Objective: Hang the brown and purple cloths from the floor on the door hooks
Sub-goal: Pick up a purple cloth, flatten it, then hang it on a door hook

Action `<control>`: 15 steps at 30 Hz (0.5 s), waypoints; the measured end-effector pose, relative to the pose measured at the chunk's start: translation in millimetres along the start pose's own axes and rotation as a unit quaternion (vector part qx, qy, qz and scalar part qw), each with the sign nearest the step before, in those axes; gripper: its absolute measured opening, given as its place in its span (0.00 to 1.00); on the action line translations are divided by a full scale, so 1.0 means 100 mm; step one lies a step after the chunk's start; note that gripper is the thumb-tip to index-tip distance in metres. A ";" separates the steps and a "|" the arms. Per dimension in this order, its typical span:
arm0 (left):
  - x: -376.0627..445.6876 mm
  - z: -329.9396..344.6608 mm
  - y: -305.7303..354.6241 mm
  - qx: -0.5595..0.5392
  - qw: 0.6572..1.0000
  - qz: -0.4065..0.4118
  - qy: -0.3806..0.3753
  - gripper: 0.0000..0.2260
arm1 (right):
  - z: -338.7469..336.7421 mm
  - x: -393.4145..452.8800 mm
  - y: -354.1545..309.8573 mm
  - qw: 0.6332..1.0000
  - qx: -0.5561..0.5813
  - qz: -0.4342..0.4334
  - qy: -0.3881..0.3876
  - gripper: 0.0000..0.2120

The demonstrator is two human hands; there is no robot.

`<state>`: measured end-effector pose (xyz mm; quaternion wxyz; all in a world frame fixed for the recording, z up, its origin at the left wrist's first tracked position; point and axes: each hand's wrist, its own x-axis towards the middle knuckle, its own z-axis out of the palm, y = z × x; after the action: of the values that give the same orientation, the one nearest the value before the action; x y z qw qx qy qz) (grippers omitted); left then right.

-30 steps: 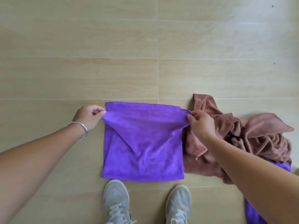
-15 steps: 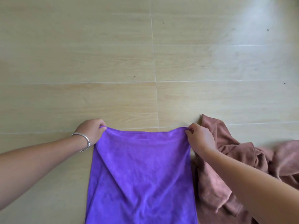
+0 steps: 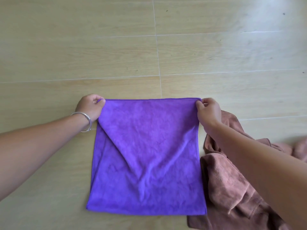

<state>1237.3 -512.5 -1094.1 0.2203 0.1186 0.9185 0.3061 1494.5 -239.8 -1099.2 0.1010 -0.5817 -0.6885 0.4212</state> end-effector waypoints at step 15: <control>-0.29 -0.03 -0.14 -0.050 0.995 -0.090 -0.010 0.18 | -0.05 -0.19 0.11 0.985 -0.164 -0.048 -0.013 0.21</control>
<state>1260.0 -535.4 -1090.9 0.2620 0.0278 0.9067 0.3293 1511.0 -254.5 -1097.2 0.0153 -0.5507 -0.7769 0.3048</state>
